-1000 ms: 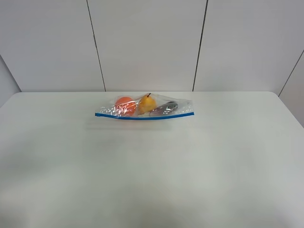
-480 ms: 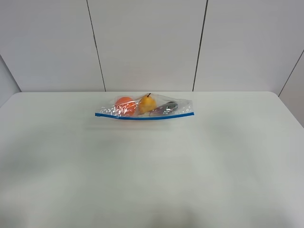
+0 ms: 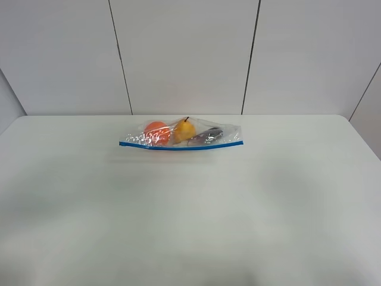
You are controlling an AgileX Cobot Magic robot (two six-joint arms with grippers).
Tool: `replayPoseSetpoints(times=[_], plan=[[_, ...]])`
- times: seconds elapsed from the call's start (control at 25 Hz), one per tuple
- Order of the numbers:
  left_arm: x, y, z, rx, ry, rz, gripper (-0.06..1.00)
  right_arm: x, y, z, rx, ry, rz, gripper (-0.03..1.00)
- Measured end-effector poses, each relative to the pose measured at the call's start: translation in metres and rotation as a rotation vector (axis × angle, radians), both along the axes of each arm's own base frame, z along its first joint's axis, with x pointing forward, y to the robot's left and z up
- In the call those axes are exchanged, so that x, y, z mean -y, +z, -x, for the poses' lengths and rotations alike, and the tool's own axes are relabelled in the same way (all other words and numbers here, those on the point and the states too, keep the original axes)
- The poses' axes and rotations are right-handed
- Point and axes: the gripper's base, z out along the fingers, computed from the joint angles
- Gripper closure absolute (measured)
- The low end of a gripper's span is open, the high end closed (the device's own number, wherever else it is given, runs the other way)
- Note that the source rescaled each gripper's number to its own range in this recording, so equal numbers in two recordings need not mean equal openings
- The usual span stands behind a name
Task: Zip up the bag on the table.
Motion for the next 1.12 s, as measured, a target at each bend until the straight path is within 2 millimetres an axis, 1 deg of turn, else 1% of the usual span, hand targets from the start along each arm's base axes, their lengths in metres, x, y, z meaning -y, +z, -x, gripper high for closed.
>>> replayPoseSetpoints(times=[0.2, 0.36, 0.56, 0.72, 1.12], plan=[[0.000, 0.000, 0.000, 0.000, 0.000, 0.000, 0.44, 0.000, -0.028, 0.005, 0.009, -0.006, -0.009, 0.03], [0.000, 0.000, 0.000, 0.000, 0.000, 0.000, 0.44, 0.000, -0.046, 0.009, 0.033, -0.009, -0.012, 0.03], [0.000, 0.000, 0.000, 0.001, 0.000, 0.000, 0.44, 0.001, -0.059, 0.002, -0.008, -0.016, -0.009, 0.03], [0.000, 0.000, 0.000, 0.001, 0.000, 0.000, 0.44, 0.003, -0.074, -0.007, -0.056, -0.029, 0.001, 0.03], [0.000, 0.000, 0.000, 0.001, 0.000, 0.000, 0.44, 0.006, -0.078, -0.011, -0.050, -0.060, 0.012, 0.03]])
